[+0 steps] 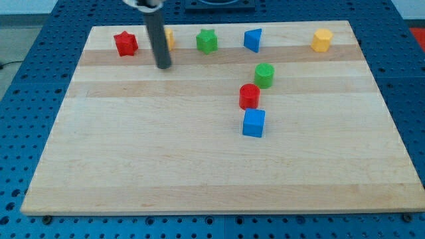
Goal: Move your arm right beside the green circle
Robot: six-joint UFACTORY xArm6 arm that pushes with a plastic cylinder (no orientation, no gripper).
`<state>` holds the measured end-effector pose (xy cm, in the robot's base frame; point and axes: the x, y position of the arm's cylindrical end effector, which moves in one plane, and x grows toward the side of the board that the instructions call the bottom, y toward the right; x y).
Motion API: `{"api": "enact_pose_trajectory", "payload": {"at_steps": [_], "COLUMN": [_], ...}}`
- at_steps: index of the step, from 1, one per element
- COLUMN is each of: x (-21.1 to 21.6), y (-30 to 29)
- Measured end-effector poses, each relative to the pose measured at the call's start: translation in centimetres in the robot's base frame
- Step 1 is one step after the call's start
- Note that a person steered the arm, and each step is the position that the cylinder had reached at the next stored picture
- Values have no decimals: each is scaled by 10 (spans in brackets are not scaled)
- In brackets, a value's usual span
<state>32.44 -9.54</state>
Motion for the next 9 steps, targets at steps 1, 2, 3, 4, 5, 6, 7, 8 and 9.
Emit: {"api": "enact_pose_trajectory", "payload": {"at_steps": [1,2,3,4,5,6,7,8,9], "x": [1,1,1,1,4,4,12,60,89], "y": [55,98,144,191,210,211,213,244,222]}}
